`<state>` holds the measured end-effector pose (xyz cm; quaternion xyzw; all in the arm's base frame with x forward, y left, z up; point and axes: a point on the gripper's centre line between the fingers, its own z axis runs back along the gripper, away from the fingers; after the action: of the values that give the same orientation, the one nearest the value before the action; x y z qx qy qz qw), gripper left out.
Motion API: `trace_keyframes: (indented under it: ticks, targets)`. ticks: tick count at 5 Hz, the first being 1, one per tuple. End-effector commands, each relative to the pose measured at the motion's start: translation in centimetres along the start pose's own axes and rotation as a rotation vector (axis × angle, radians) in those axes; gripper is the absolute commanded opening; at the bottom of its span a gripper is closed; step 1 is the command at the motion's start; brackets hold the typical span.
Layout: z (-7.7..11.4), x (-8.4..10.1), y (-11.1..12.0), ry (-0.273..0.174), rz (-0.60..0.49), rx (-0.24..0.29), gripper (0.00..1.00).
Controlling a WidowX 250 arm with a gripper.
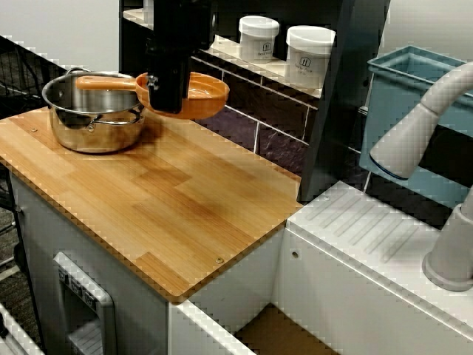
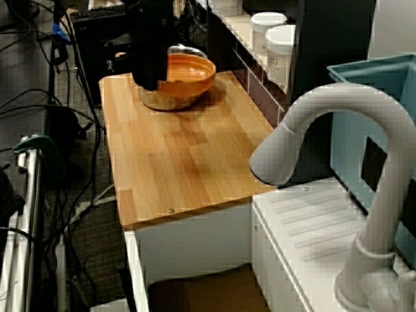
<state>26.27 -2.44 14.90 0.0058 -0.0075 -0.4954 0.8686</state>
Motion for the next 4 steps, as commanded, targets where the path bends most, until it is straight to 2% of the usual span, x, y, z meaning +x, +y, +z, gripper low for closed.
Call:
trace_keyframes:
  ticks: [1, 3, 4]
  targets:
    - [-0.5, -1.4, 1.0, 0.026, -0.032, 0.190, 0.00]
    - [-1.8, -2.3, 1.2, 0.003, 0.144, 0.361, 0.00]
    - [-2.0, -2.4, 1.1, -0.003, 0.192, 0.422, 0.00]
